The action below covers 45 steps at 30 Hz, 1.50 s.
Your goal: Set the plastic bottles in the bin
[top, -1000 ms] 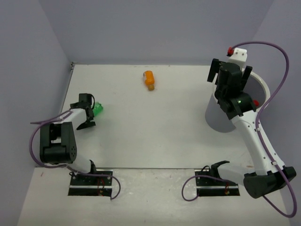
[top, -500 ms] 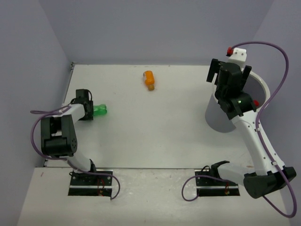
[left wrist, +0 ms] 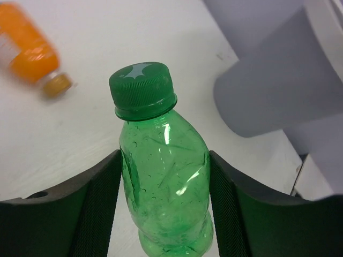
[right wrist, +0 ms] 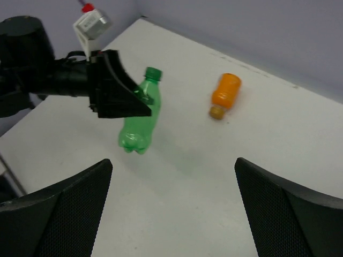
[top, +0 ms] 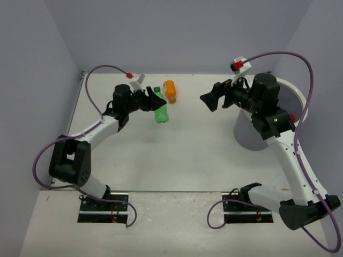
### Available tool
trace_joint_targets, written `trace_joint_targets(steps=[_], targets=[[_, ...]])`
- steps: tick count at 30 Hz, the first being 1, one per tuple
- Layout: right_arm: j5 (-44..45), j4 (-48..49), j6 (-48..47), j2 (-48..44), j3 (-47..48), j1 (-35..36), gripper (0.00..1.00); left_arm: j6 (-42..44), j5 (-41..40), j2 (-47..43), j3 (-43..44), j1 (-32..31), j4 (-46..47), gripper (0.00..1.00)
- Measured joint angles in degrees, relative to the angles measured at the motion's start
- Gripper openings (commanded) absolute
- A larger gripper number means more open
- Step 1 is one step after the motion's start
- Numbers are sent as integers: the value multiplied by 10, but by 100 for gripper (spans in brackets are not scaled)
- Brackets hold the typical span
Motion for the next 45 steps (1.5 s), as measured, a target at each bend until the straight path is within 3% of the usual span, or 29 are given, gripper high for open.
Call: trace_joint_targets(steps=[7, 13, 20, 27, 30, 31, 33, 38, 41, 45], targets=[[-158, -2, -15, 13, 12, 33, 99, 178, 105, -116, -28, -156, 71, 1], [-220, -8, -33, 30, 28, 63, 99, 234, 119, -130, -28, -201, 87, 0], [-230, -9, -37, 40, 34, 83, 98, 250, 116, -134, -28, -241, 93, 0], [-189, -25, -35, 58, 51, 83, 87, 250, 100, -182, -40, -258, 115, 0], [-188, -34, -34, 58, 52, 83, 76, 249, 89, -198, -41, -258, 123, 0], [-189, -33, -33, 57, 52, 85, 66, 249, 86, -199, -41, -259, 123, 0], [-190, -34, -31, 52, 52, 88, 56, 248, 80, -199, -41, -259, 123, 0], [-205, -25, -28, 33, 51, 89, 57, 248, 75, -199, -41, -265, 124, 0], [-219, -19, -28, 33, 51, 89, 50, 249, 76, -199, -41, -276, 124, 0], [-241, -20, -25, 41, 52, 90, 22, 248, 72, -198, -41, -285, 120, 0]])
